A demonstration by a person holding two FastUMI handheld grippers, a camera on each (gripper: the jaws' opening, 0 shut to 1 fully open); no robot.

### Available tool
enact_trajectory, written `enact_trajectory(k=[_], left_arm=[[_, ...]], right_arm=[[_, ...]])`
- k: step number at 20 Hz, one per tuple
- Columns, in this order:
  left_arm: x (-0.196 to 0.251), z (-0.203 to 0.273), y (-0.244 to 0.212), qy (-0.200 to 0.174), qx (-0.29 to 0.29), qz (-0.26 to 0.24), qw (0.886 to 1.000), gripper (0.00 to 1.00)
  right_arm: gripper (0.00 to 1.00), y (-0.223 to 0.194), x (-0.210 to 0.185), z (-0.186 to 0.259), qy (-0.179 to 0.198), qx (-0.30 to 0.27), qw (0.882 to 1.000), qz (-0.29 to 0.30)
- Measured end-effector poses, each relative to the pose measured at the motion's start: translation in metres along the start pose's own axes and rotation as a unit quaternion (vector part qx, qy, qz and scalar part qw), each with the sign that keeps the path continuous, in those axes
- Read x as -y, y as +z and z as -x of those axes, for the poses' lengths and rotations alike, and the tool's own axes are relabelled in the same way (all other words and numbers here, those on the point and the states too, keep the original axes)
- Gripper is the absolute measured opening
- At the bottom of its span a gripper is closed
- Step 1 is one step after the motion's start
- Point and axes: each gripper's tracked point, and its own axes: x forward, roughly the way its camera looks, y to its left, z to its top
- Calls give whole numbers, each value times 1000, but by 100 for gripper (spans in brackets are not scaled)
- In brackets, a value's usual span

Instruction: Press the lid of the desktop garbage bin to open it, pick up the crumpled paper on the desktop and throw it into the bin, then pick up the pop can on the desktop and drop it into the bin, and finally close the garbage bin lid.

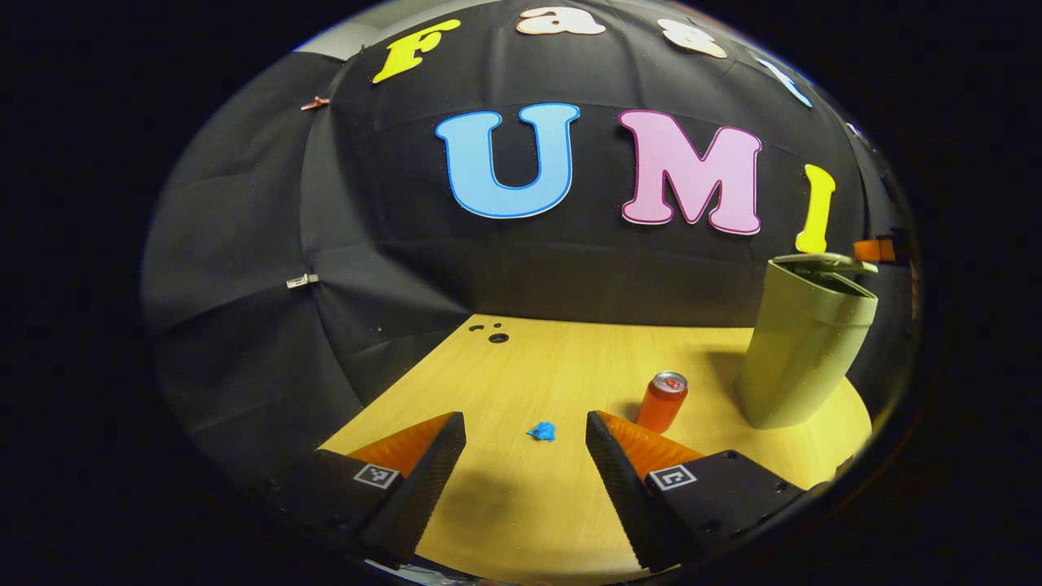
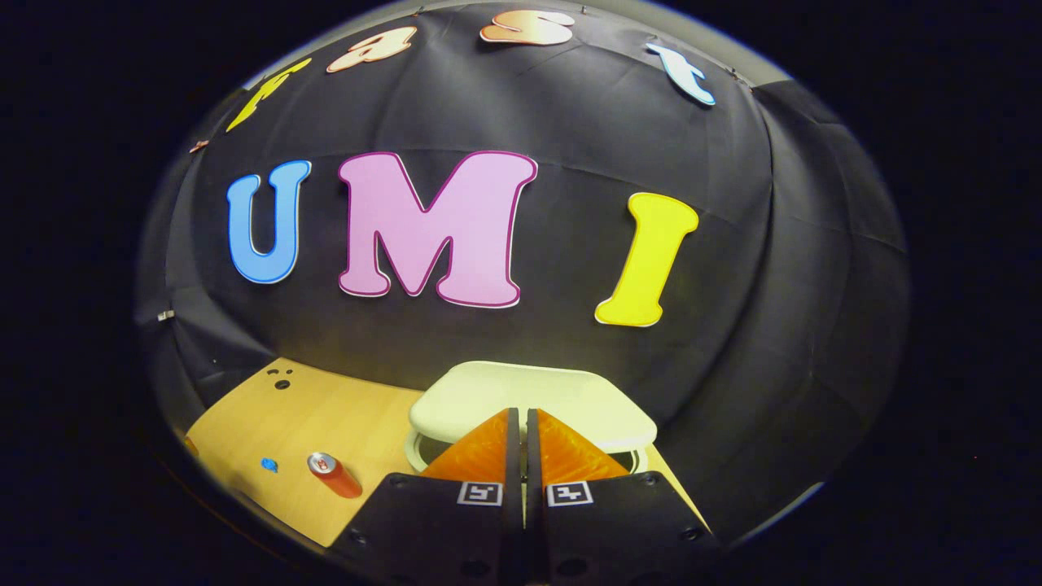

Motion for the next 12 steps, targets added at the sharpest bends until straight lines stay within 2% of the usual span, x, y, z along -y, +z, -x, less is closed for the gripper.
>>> enact_trajectory(k=[10, 12], left_arm=[[-11, 9, -13, -52, 17, -16, 998, 95], [-10, 9, -12, -65, 18, -9, 998, 96]], right_arm=[[5, -30, -17, 48, -14, -26, 999, -39], [9, -36, -24, 59, -8, -30, 999, -36]])
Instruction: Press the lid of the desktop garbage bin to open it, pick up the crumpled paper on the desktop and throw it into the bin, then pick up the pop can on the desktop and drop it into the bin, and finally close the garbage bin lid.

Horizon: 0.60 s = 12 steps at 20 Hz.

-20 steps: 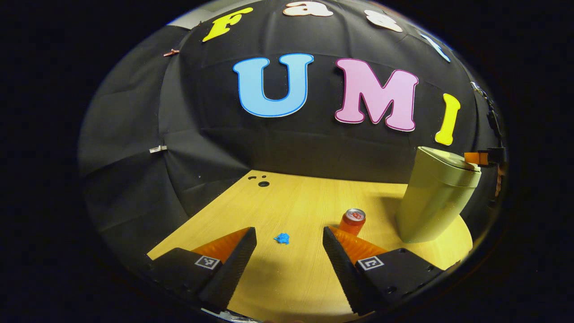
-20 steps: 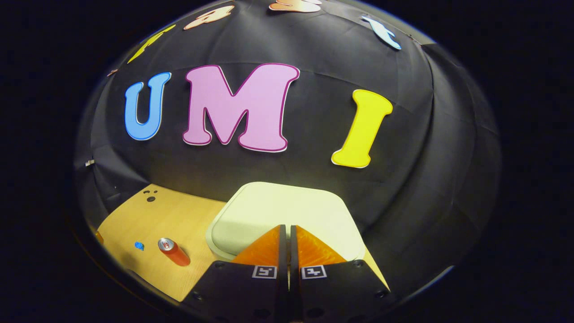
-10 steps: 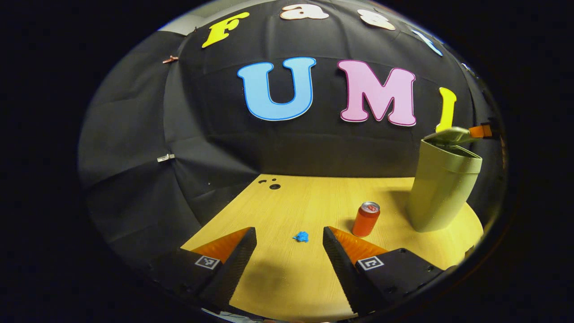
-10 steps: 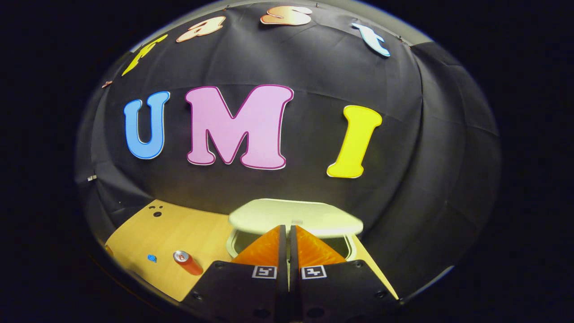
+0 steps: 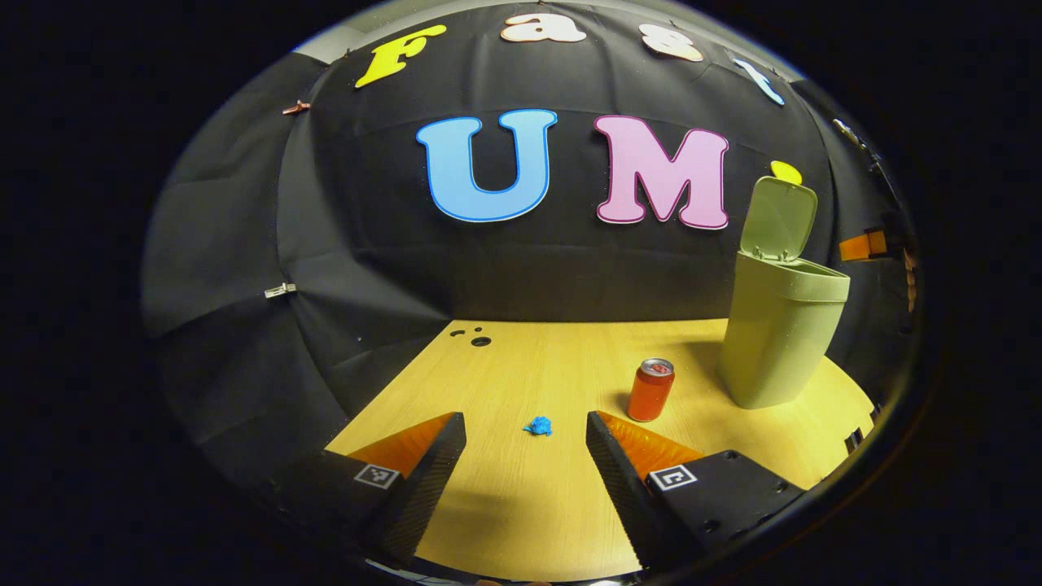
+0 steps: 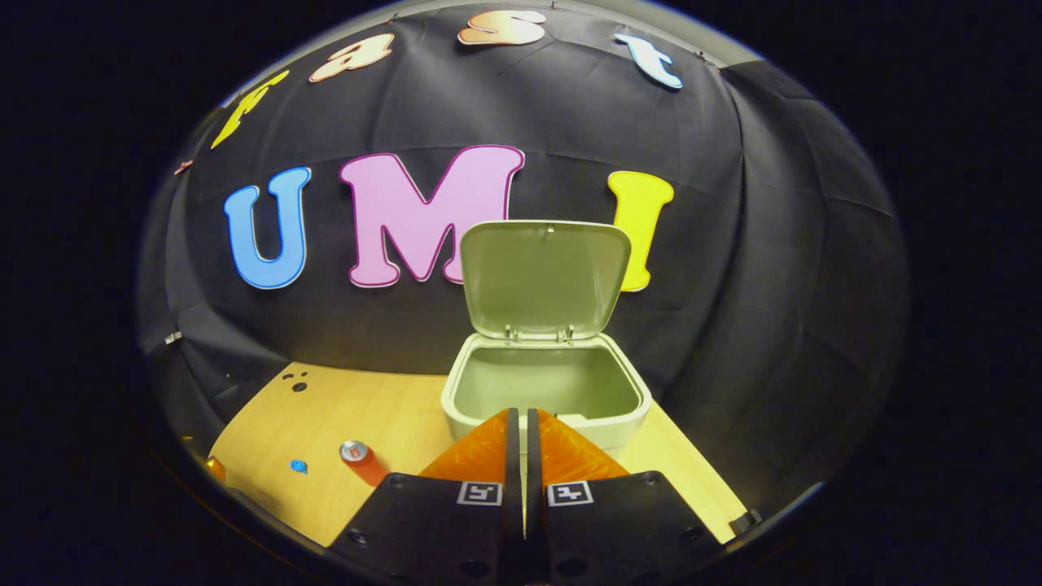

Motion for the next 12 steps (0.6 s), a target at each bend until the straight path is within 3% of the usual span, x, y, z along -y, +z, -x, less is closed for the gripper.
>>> enact_trajectory(k=[9, 10, 12], left_arm=[[5, -37, -8, -8, -27, 23, 999, 96], [4, -46, -11, -6, -36, 34, 999, 95], [0, -63, -17, 4, -51, 52, 997, 95]], right_arm=[[6, -57, -17, 13, 32, -59, 997, -23], [7, -62, -14, 15, 32, -63, 997, -20], [20, -73, -15, 17, 42, -75, 996, -16]])
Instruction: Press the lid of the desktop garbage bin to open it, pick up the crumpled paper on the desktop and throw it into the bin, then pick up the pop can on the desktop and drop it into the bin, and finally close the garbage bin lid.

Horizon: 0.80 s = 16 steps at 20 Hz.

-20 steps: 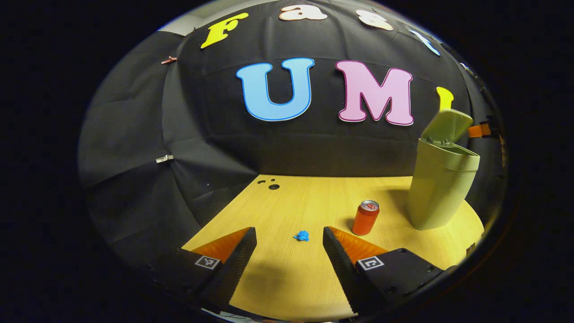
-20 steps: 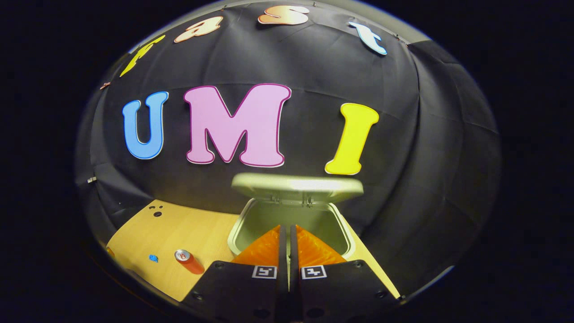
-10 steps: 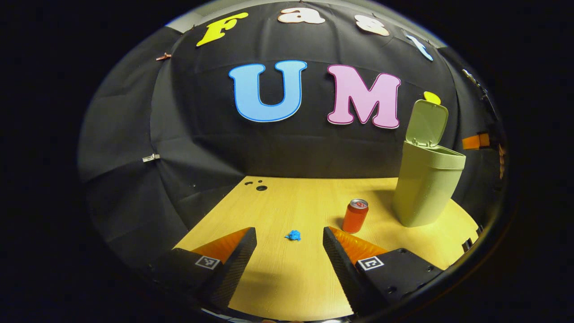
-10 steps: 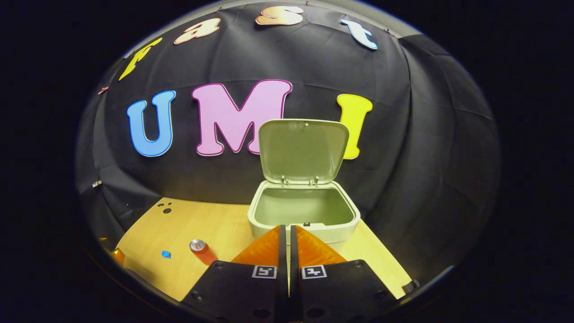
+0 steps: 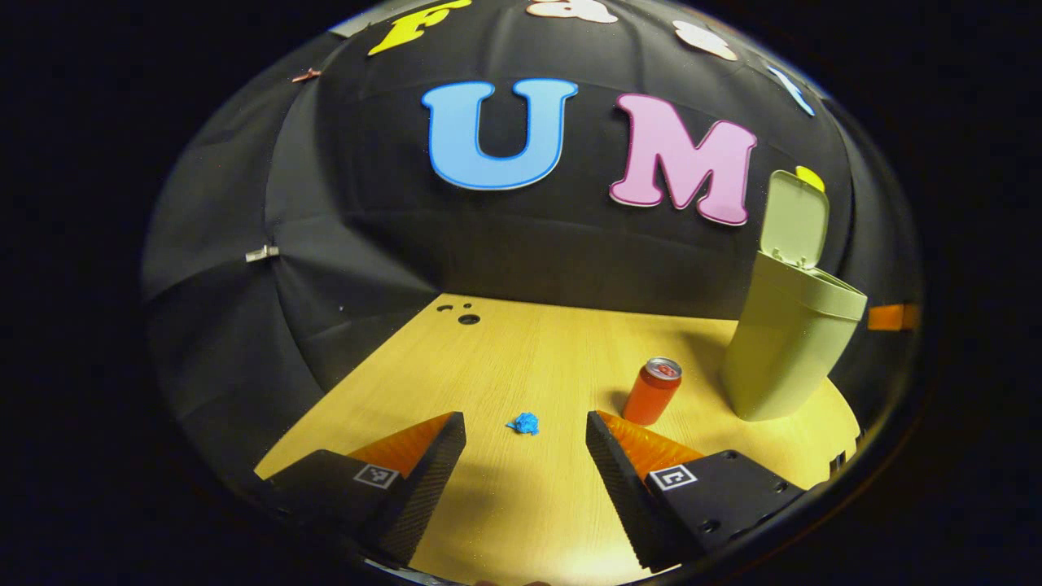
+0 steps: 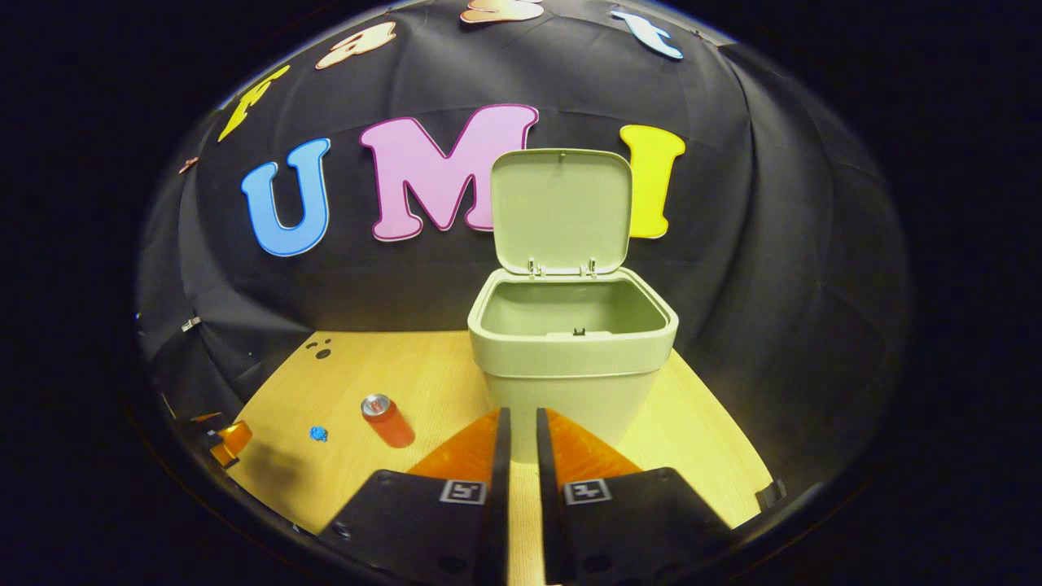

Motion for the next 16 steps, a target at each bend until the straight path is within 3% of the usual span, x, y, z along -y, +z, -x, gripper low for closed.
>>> enact_trajectory(k=[1, 4, 7, 10, 16], left_arm=[[-2, -8, -2, 6, -4, 6, 1000, 95], [-10, -34, -9, 20, -24, 14, 999, 96], [-15, -61, -21, 32, -45, 27, 998, 96], [-15, -84, -36, 32, -66, 36, 997, 96], [-2, -131, -72, 22, -103, -22, 994, 96]], right_arm=[[36, -7, 1, -1, 0, -9, 1000, 4], [64, -26, 0, -4, 9, -39, 999, -2], [99, -30, -6, -5, 21, -46, 999, -9], [100, -37, -5, -3, 20, -54, 998, 3], [100, -55, 4, 2, 12, -86, 996, 2]])
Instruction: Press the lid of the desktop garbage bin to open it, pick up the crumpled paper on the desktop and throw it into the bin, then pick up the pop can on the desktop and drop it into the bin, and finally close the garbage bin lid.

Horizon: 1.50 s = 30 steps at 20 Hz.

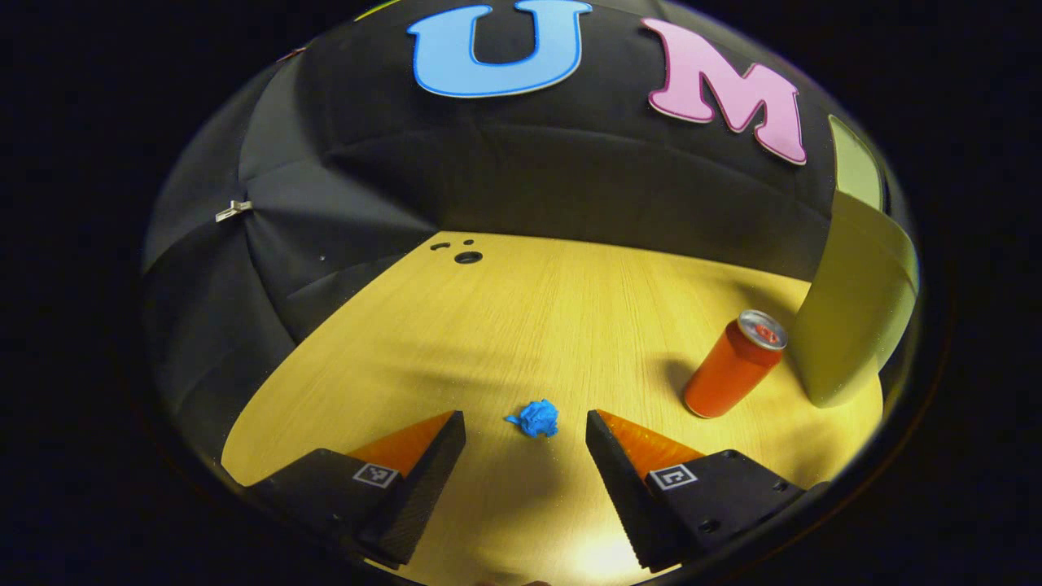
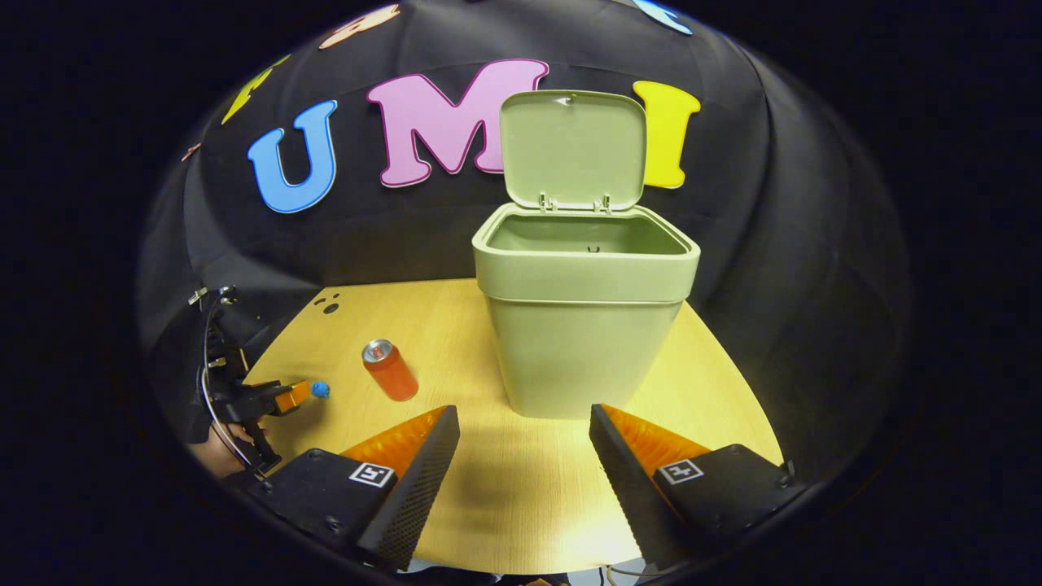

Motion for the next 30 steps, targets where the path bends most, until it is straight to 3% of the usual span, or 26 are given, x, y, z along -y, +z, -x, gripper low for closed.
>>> enact_trajectory(k=[4, 10, 13, 14, 18, 25, 29, 30], left_arm=[[5, -25, -12, 2, -16, -33, 999, 95], [2, -56, -24, 11, -38, -36, 999, 99], [8, -58, -27, -3, -41, -23, 999, 96], [9, -57, -29, -3, -45, -15, 999, 89], [14, -58, -29, -5, -45, -16, 999, 86], [25, -55, -30, -5, -50, -29, 998, 33], [26, -43, -17, -2, -36, -23, 999, 27], [28, -38, -11, -5, -31, -20, 999, 30]], right_arm=[[100, -6, 11, 5, -8, -11, 1000, 4], [100, -24, 16, 4, -11, -39, 999, 5], [100, -33, 17, 3, -12, -52, 999, 9], [100, -36, 17, 2, -11, -54, 998, 4], [100, -41, 13, 1, -5, -61, 998, -12], [100, -46, 13, 8, -1, -58, 998, -11], [99, -51, 10, 10, 5, -56, 998, -15], [99, -53, 8, 10, 9, -58, 998, -15]])
